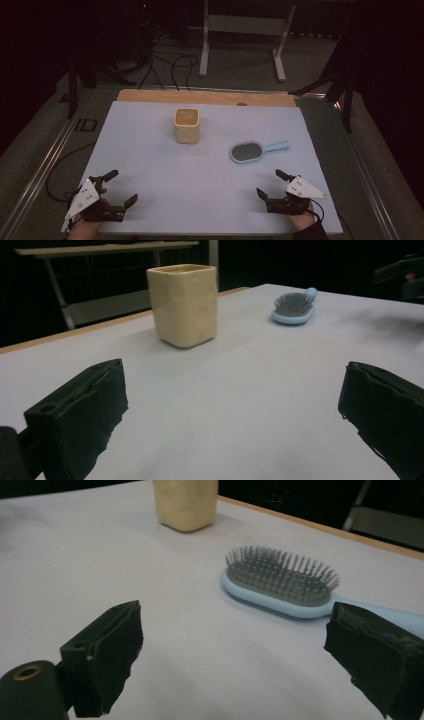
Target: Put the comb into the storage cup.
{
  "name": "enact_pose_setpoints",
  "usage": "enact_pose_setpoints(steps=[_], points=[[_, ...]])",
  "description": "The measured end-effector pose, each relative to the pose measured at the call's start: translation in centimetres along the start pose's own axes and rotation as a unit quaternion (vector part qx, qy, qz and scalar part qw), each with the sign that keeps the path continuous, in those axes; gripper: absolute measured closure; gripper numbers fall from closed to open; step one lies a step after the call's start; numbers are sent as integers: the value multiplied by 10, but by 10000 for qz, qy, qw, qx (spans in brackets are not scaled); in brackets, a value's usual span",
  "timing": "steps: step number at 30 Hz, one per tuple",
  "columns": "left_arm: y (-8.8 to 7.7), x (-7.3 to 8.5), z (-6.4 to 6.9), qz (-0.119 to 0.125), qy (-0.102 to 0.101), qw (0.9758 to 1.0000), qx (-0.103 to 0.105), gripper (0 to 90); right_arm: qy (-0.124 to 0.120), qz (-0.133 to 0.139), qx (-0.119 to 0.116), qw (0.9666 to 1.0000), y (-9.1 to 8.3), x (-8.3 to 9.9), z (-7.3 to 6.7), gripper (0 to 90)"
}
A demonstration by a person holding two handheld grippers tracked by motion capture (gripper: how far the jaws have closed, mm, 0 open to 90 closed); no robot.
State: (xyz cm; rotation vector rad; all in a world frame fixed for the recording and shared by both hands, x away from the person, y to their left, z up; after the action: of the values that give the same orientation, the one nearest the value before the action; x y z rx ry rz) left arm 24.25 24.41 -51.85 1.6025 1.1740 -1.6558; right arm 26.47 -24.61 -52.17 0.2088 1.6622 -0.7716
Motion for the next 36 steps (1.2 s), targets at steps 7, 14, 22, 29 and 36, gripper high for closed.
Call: enact_pose_setpoints(steps=[7,14,22,29,36], points=[[0,1,2,-160,-24,9999,51,0,81,-113,-291,9995,1,0,-3,80],[-2,1,1,-151,-73,9999,-7,0,95,-213,-510,9984,3,-1,-7,80],[-4,2,0,-169,-132,9998,-20,0,20,-426,-685,9967,6,-3,-13,81],[-3,1,1,-179,-127,9998,-24,0,-23,-524,-814,9953,8,-7,-18,81],[-3,2,0,-159,-226,9996,-23,0,-38,-517,-830,9952,7,-11,-19,81]])
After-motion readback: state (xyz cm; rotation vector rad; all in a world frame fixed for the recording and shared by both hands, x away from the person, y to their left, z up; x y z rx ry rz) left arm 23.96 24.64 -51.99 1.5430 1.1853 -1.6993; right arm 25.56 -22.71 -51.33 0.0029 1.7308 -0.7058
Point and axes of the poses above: each handheld gripper's, and its own axes: y roughly forward along the jaws, x roughly out of its underside, z roughly to its right, the point moved 5 cm from there along y, roughly forward along the jaws, and after that the axes turned 14 degrees about -x, right-handed, at the moved point
